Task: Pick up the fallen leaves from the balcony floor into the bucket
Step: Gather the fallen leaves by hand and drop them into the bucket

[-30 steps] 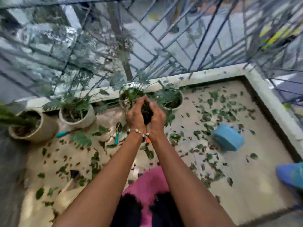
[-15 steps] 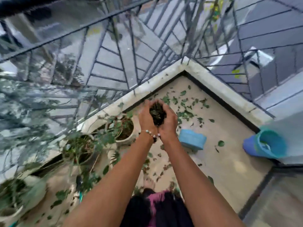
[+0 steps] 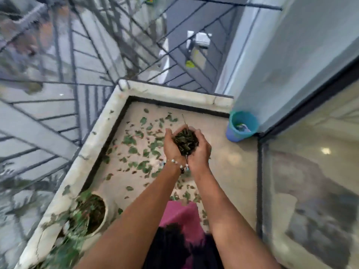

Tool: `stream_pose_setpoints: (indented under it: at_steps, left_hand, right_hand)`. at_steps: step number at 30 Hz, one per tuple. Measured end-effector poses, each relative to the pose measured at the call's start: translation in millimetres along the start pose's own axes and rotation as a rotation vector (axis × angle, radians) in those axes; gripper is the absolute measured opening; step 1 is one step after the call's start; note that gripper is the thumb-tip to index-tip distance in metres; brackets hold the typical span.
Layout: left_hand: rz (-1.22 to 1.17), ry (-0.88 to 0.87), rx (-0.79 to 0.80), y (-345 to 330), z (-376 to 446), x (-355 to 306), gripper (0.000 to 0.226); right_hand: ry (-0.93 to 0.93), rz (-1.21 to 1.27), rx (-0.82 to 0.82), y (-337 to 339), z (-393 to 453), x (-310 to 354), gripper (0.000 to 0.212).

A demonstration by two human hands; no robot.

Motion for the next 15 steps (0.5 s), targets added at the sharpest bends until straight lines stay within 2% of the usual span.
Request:
stream_pose_setpoints:
  at_steps: [2, 4, 6, 9, 12, 15]
  left_hand:
    - [0.087, 0.061, 0.004, -30.6, 26.4, 32.0, 0.060]
    - [0.152, 0.101, 0.009, -58.9, 55.6, 61.1, 0.055]
    - [0.217, 0.117, 0.022, -92.6, 85.9, 85.1, 0.040]
    - [0.388, 0.076, 0.037, -142.9, 131.9, 110.4, 0.031]
    - [0.544, 0.059, 0.063, -192.3, 168.3, 134.2, 0.026]
    - [0.596, 0.072, 0.084, -238.1, 188.3, 164.2, 0.023]
  right_hand:
    - [0.053, 0.013, 0.010, 15.2, 27.6, 35.9, 0.040]
    - [0.083, 0.012, -0.014, 33.0, 60.3, 62.3, 0.043]
    - [0.090, 0.065, -0.110, 51.4, 102.4, 83.7, 0.035]
    - [0.049, 0.147, -0.241, 73.6, 163.5, 110.9, 0.022]
    - [0.067, 0.216, -0.246, 85.6, 211.8, 149.4, 0.011]
    - [0.117, 0.236, -0.262, 105.7, 248.9, 189.7, 0.011]
Point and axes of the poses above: each hand's wrist, its own z-axis towards the middle knuckle, its own y-axis out of the back of the hand, x = y × z, the point moved 8 cm from there along z, towards the middle knuckle
